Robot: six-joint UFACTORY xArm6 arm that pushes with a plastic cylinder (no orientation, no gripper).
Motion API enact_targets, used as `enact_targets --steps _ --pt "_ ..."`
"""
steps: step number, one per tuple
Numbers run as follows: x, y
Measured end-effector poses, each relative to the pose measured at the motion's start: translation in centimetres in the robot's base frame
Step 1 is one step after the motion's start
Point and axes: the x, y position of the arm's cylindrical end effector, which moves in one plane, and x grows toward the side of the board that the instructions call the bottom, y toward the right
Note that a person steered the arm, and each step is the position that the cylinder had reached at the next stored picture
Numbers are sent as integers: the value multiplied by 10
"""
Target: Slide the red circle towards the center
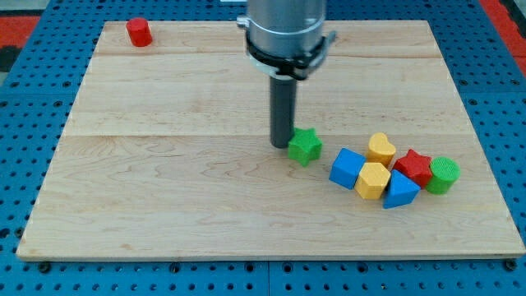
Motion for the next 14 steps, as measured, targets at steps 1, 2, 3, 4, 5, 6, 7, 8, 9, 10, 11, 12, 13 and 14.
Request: enact_targets --steps 1,2,3,4,5,6,7,8,9,10,11,12,13,14 --pt "7 32" --pt "8 52" --pt "8 64" --pt "-2 36" --pt "-46 -34" --pt "-117 -71" --pt "-220 -98" --pt "-271 -121" --pt "-274 -148" --pt "-274 -148" --pt "-273 -182" --pt "-273 -250" --pt "-264 -295" --pt "-213 -294"
